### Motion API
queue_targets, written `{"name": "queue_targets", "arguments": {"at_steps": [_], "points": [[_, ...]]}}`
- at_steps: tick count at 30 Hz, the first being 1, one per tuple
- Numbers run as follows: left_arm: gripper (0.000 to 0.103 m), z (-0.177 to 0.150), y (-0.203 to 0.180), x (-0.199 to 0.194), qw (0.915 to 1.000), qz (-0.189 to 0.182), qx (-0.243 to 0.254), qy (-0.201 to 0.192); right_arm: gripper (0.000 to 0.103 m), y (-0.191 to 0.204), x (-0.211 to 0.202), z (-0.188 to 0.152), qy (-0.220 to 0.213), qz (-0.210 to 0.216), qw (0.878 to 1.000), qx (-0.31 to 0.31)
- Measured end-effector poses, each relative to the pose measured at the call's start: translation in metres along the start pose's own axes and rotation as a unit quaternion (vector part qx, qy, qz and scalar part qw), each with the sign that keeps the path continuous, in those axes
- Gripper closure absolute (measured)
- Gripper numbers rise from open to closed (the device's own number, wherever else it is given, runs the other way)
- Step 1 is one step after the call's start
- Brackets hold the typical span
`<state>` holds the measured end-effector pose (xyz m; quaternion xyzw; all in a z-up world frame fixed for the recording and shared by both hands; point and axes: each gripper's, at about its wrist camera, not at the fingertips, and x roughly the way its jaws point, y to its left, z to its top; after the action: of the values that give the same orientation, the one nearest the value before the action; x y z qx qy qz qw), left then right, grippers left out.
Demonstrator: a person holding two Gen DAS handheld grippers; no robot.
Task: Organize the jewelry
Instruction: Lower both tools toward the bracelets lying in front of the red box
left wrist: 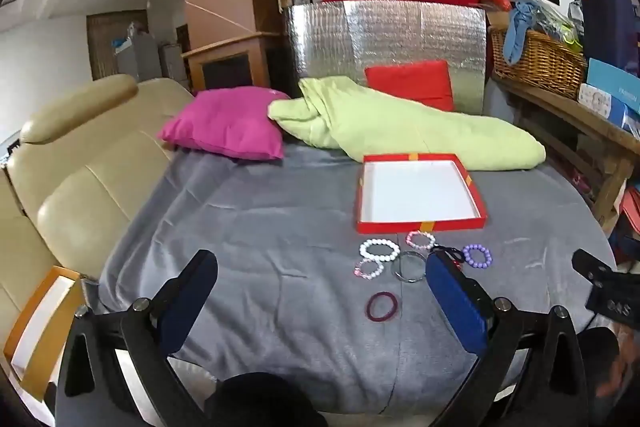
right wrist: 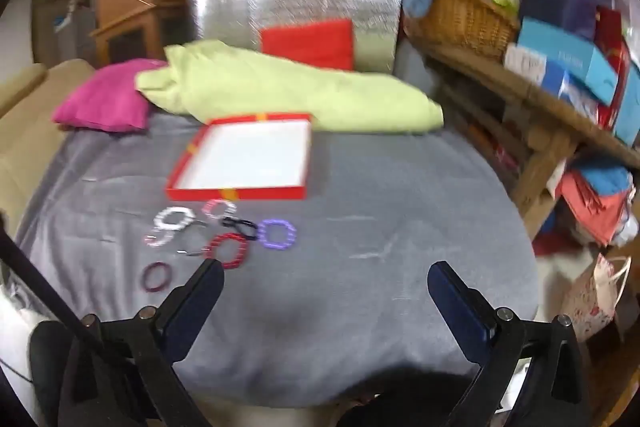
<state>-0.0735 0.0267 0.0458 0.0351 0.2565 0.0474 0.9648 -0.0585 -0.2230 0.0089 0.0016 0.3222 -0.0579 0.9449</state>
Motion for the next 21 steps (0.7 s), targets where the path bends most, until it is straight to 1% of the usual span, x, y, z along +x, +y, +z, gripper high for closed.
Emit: {"name": "queue_targets", "arguments": {"at_steps": [2, 4, 7, 11, 17, 21], "points": [[0.0, 0.001, 0.004, -0.008, 0.9998, 0.017, 0.004, -0.009, 0.0, 0.009, -0.009, 0.003, -0.002, 0.011, 1.0, -0.001], [0.0, 0.0, 0.007, -0.011, 0.9996, 0.023, 0.005, -0.016, 0.0, 0.02, -0.021, -0.003, -0.007, 0.008, 1.0, -0.005], [0.0, 0.001, 0.012, -0.015, 0.9994, 0.029, 0.005, -0.018, 0.0, 0.03, -0.015, -0.002, 0.006, 0.013, 1.0, 0.0], [0.0, 0.002, 0.017, -0.016, 0.9993, 0.032, 0.003, -0.017, 0.0, 0.033, -0.013, -0.008, 0.008, 0.016, 1.0, -0.003], [0.0, -0.001, 0.01, -0.01, 0.9994, 0.035, 0.004, -0.006, 0.0, 0.034, -0.013, -0.007, 0.006, 0.007, 1.0, -0.003], [0.0, -0.003, 0.005, -0.01, 0.9993, 0.035, 0.009, -0.005, 0.0, 0.031, -0.013, -0.007, 0.01, 0.007, 1.0, 0.001]]}}
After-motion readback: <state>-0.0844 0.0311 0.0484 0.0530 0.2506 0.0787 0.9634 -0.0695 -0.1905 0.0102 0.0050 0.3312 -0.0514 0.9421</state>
